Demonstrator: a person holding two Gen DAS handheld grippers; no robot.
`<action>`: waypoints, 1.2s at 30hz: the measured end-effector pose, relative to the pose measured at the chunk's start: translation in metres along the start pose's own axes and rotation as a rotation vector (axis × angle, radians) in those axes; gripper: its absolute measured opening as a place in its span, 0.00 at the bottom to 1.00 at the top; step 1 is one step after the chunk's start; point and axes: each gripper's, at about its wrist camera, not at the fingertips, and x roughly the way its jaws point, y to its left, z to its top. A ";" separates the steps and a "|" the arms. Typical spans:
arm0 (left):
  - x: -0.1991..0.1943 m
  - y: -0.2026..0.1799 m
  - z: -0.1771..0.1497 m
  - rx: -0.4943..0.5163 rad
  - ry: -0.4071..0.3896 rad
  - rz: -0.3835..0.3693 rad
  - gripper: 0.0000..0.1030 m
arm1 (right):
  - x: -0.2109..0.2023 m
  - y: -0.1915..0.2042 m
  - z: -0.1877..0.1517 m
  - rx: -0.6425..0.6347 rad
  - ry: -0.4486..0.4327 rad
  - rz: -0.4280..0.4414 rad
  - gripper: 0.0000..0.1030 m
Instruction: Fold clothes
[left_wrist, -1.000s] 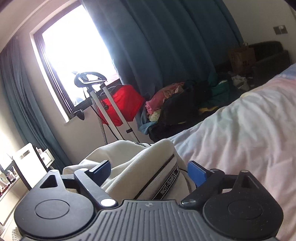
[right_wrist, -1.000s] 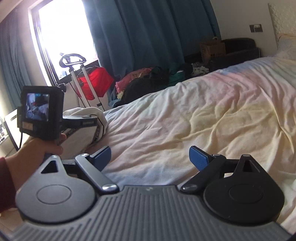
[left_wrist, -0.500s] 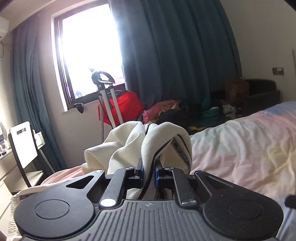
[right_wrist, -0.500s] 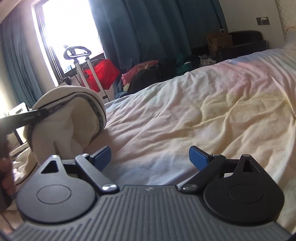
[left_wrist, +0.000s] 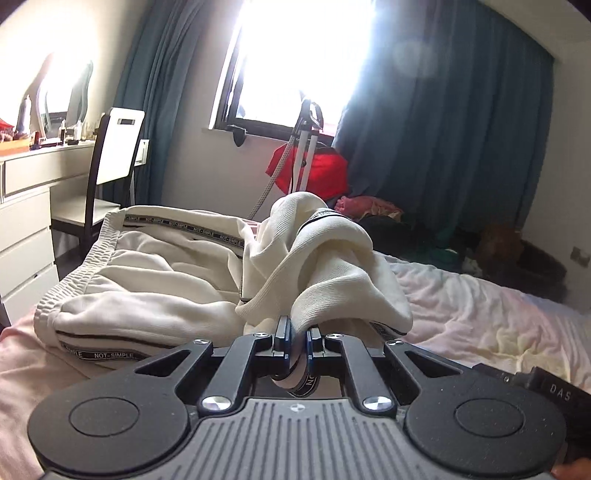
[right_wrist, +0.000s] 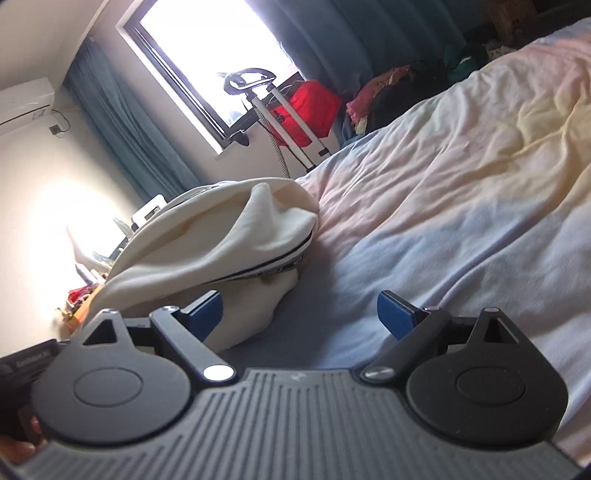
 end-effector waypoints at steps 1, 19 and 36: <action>-0.001 0.003 0.000 -0.010 0.004 -0.001 0.08 | -0.002 0.000 -0.002 0.018 0.005 0.005 0.90; 0.013 0.043 0.007 -0.157 -0.071 -0.089 0.09 | 0.084 -0.004 0.035 0.261 0.027 -0.095 0.73; 0.042 0.053 0.003 -0.110 -0.101 -0.244 0.12 | 0.152 0.006 0.058 0.466 -0.221 -0.178 0.15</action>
